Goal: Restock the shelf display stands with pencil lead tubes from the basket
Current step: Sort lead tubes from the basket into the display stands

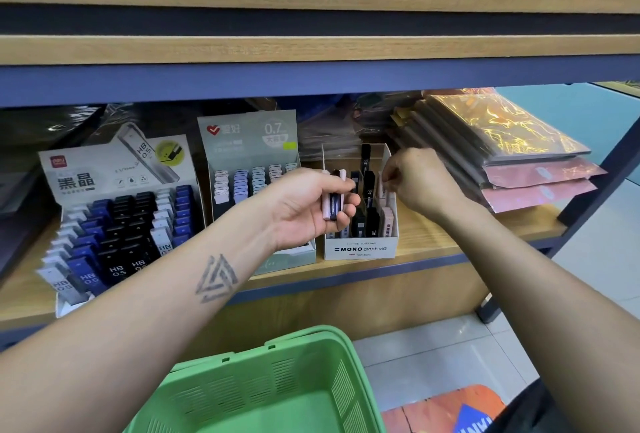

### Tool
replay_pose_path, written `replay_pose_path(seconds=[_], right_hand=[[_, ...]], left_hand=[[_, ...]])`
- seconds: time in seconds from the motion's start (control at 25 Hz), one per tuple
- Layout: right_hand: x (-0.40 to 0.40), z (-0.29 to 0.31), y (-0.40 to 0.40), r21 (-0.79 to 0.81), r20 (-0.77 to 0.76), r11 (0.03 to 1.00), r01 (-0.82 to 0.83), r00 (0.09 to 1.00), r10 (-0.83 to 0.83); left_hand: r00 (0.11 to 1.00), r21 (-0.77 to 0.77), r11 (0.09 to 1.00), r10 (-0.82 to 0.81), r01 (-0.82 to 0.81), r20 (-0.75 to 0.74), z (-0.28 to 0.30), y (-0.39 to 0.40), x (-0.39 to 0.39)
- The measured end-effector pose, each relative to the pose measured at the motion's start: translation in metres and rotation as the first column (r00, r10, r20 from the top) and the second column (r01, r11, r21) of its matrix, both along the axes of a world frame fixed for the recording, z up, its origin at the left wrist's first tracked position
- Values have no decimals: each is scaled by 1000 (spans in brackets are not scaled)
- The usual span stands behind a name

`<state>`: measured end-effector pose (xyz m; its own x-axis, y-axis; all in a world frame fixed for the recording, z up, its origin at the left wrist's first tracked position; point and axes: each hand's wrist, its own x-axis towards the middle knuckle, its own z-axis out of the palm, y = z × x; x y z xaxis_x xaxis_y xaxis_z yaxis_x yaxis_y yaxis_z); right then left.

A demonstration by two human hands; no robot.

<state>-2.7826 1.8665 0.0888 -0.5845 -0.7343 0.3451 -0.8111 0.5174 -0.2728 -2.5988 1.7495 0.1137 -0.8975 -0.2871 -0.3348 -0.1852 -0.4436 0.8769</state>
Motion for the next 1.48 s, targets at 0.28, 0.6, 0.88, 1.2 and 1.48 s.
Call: replay_pose_path(seconds=[0.28,0.6,0.88,1.2,1.48], right_hand=[[12,14,0,-251,260,967,-47,959,114],[27,25,0,-394,707,893,-215,550,445],[22,26,1,-481,729,869,-117,496,471],[40,34,-3,-205,215,880,-428,858,467],[44,33,-1,-128,256,847,-516,808,531]], left_hand=[[998,20,999,-37,38,-42,-4,1,6],[995,34,997,-66,69,-76,-2,2,11],[999,-30,999,-26,27,26,-7,-4,12],[990,-133,981,144,-144,-9,-6,-7,6],[992,1,992,128,-128,-10,-6,-7,0]])
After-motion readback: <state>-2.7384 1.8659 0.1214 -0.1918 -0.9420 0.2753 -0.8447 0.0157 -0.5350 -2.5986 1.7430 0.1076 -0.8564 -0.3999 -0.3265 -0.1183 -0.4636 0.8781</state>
